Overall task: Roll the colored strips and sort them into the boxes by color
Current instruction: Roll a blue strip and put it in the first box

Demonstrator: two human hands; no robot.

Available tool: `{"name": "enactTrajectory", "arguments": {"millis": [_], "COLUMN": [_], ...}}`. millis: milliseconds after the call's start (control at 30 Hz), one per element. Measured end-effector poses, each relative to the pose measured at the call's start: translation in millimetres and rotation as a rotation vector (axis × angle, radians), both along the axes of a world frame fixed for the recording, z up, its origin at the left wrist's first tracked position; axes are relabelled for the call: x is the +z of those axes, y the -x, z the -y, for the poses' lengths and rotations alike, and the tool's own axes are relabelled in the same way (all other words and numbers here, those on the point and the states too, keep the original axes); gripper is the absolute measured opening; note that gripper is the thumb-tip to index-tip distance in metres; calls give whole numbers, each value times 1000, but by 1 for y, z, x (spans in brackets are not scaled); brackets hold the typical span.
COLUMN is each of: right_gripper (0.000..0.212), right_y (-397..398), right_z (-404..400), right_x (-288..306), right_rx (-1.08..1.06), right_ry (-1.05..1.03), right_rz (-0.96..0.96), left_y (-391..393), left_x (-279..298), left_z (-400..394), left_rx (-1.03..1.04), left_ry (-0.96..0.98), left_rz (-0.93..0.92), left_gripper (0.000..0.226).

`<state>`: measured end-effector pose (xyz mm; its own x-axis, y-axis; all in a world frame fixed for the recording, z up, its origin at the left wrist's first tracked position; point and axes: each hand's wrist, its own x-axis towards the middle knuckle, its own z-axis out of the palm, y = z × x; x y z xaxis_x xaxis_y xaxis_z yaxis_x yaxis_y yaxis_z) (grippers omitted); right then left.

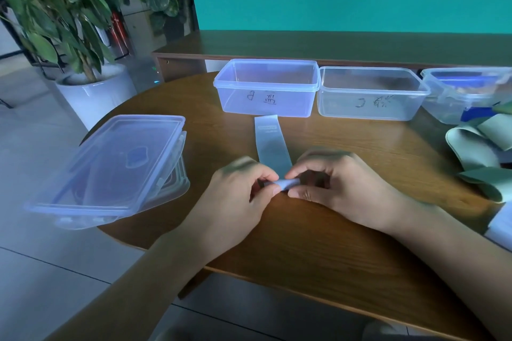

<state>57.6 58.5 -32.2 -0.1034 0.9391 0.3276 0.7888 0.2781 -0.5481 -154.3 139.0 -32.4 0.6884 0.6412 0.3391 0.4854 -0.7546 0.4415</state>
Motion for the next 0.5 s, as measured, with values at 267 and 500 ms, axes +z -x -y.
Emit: {"name": "enactTrajectory", "arguments": {"millis": [267, 500], "right_gripper": [22, 21], "right_y": [-1, 0], "right_z": [-7, -7], "right_x": [-3, -5], "right_rx": [-37, -55], "right_ry": [-10, -69], "right_rz": [31, 57], "left_y": [-2, -6], "left_x": [-1, -1], "left_z": [-4, -10], "left_rx": [-8, -7], "left_ry": [-11, -13], "left_rz": [13, 29], "left_gripper": [30, 11]}}
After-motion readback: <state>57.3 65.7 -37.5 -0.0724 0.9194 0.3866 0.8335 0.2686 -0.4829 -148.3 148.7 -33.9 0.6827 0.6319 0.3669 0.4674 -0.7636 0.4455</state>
